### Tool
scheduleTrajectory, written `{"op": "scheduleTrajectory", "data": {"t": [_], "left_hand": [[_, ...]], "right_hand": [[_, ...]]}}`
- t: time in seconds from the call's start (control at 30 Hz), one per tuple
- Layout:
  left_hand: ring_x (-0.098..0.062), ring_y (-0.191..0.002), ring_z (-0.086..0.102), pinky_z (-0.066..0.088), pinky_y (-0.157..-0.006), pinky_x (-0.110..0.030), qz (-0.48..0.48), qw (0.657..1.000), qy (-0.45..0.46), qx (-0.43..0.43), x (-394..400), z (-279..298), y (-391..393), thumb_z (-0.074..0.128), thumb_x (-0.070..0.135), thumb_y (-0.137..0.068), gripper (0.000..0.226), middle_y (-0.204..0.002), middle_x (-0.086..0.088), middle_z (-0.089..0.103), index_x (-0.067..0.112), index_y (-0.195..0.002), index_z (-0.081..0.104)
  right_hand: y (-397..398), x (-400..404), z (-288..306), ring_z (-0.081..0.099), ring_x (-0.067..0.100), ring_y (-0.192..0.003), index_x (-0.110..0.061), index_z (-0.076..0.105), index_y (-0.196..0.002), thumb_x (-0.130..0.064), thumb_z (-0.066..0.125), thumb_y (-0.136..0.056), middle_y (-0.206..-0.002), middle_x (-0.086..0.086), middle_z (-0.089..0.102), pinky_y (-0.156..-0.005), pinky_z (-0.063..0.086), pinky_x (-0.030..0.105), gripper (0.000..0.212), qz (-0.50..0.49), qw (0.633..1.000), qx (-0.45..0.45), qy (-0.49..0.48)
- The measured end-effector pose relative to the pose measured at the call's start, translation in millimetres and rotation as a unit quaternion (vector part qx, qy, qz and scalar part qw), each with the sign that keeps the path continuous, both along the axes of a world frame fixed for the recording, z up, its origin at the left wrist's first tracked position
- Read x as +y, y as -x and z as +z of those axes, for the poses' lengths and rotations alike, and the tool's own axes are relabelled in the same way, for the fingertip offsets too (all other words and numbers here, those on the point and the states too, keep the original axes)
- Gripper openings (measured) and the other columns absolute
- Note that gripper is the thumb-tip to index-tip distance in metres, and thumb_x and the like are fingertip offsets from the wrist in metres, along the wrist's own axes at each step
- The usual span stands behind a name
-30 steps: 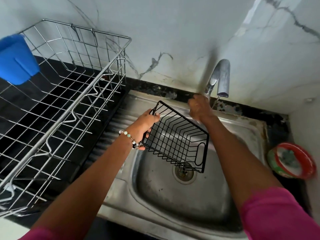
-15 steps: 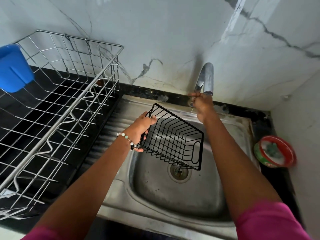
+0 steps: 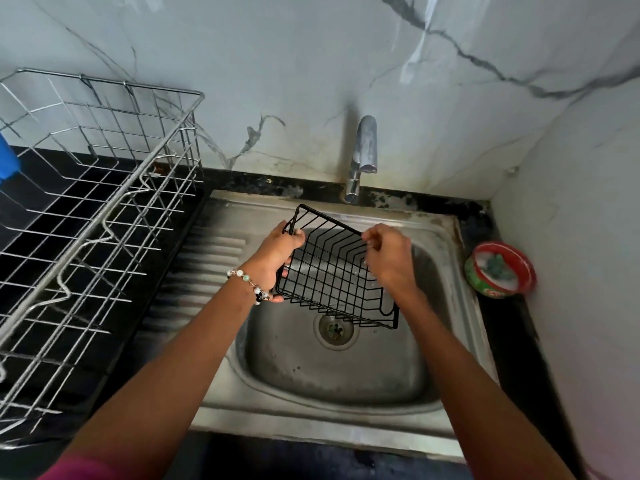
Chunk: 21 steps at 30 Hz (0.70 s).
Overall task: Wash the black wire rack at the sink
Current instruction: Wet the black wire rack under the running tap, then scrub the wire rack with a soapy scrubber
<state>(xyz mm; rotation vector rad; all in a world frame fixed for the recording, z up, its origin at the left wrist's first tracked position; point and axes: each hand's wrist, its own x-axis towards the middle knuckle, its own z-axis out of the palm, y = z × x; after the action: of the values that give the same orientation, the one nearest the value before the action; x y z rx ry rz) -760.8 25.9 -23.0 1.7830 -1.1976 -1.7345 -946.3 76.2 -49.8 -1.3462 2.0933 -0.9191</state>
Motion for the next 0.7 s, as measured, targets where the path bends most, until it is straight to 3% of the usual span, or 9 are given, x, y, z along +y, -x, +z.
{"op": "scheduleTrajectory", "data": {"t": [0.07, 0.13, 0.23, 0.3, 0.37, 0.43, 0.47, 0.53, 0.7], "left_hand": [[-0.020, -0.097, 0.052, 0.046, -0.080, -0.044, 0.004, 1.000, -0.003, -0.004, 4.6, -2.8, 6.4, 0.055, 0.042, -0.092, 0.014, -0.111, 0.000, 0.057, 0.039, -0.106, 0.057], [-0.023, -0.098, 0.058, 0.050, -0.077, -0.052, 0.021, 1.000, -0.013, -0.014, 7.4, -6.2, 13.4, 0.061, 0.049, -0.085, 0.010, -0.108, 0.001, 0.063, 0.040, -0.090, 0.062], [-0.025, -0.099, 0.058, 0.045, -0.076, -0.066, 0.033, 0.999, -0.035, 0.001, 12.5, -7.9, 21.9, 0.061, 0.047, -0.087, 0.010, -0.110, -0.001, 0.063, 0.041, -0.093, 0.065], [-0.028, -0.106, 0.056, 0.035, -0.083, -0.077, 0.039, 0.997, -0.067, 0.013, 15.9, -11.2, 27.0, 0.058, 0.046, -0.090, 0.024, -0.114, -0.003, 0.059, 0.037, -0.112, 0.061], [-0.030, -0.109, 0.055, 0.031, -0.087, -0.079, 0.046, 0.996, -0.075, 0.015, 16.5, -16.1, 30.1, 0.057, 0.044, -0.091, 0.031, -0.114, -0.005, 0.059, 0.032, -0.119, 0.058], [-0.027, -0.104, 0.057, 0.037, -0.090, -0.070, 0.056, 0.996, -0.068, 0.019, 17.8, -18.1, 34.6, 0.057, 0.043, -0.091, 0.028, -0.109, -0.004, 0.061, 0.029, -0.115, 0.060], [-0.027, -0.102, 0.058, 0.045, -0.089, -0.060, 0.065, 0.996, -0.052, 0.018, 18.1, -19.3, 37.3, 0.057, 0.042, -0.091, 0.027, -0.110, -0.004, 0.062, 0.027, -0.113, 0.062], [-0.029, -0.106, 0.060, 0.051, -0.072, -0.040, 0.071, 0.997, -0.001, 0.012, 16.8, -22.6, 42.9, 0.057, 0.038, -0.094, 0.024, -0.118, -0.006, 0.063, 0.026, -0.114, 0.062], [-0.024, -0.099, 0.057, 0.045, -0.060, -0.033, 0.049, 0.999, -0.001, 0.011, 15.8, -27.5, 51.0, 0.054, 0.038, -0.096, 0.030, -0.122, -0.006, 0.060, 0.023, -0.121, 0.059]], "right_hand": [[4.2, 16.0, -9.5, 0.062, 0.014, -0.093, -0.012, 0.069, -0.095, -0.002, 0.059, -0.088, -0.102, 0.005, 0.068, -0.083, 0.052, 0.029, 0.015, 0.093, 0.990, 0.036, -0.098], [17.9, 29.9, -19.2, 0.063, 0.016, -0.098, -0.014, 0.071, -0.096, -0.005, 0.064, -0.085, -0.103, 0.004, 0.070, -0.088, 0.050, 0.029, 0.016, 0.098, 0.986, 0.048, -0.126], [47.9, 44.5, -10.8, 0.063, 0.015, -0.087, -0.012, 0.072, -0.097, -0.001, 0.062, -0.084, -0.098, 0.006, 0.071, -0.079, 0.047, 0.022, 0.019, -0.066, 0.998, -0.007, -0.011], [79.6, 53.9, -3.3, 0.065, 0.018, -0.086, -0.010, 0.072, -0.096, 0.000, 0.062, -0.084, -0.096, 0.007, 0.072, -0.078, 0.046, 0.021, 0.019, -0.182, 0.982, 0.028, 0.040], [116.8, 61.7, -3.1, 0.066, 0.026, -0.087, -0.008, 0.073, -0.092, -0.002, 0.062, -0.080, -0.094, 0.011, 0.073, -0.079, 0.046, 0.027, 0.018, -0.269, 0.958, 0.085, 0.057], [151.7, 68.2, -8.4, 0.066, 0.035, -0.088, -0.005, 0.073, -0.093, -0.010, 0.065, -0.078, -0.095, 0.019, 0.071, -0.079, 0.049, 0.035, 0.017, -0.312, 0.940, 0.139, 0.019], [165.3, 70.0, -13.4, 0.065, 0.038, -0.091, -0.004, 0.072, -0.096, -0.015, 0.067, -0.079, -0.100, 0.022, 0.070, -0.081, 0.049, 0.038, 0.021, -0.305, 0.939, 0.158, -0.025], [182.2, 70.8, -22.0, 0.062, 0.040, -0.099, -0.003, 0.071, -0.104, -0.017, 0.070, -0.080, -0.108, 0.024, 0.067, -0.087, 0.047, 0.040, 0.028, -0.232, 0.949, 0.187, -0.100], [194.9, 60.0, -23.0, 0.057, 0.033, -0.113, -0.005, 0.065, -0.120, -0.014, 0.065, -0.086, -0.123, 0.017, 0.063, -0.096, 0.041, 0.032, 0.035, -0.128, 0.966, 0.167, -0.149]]}}
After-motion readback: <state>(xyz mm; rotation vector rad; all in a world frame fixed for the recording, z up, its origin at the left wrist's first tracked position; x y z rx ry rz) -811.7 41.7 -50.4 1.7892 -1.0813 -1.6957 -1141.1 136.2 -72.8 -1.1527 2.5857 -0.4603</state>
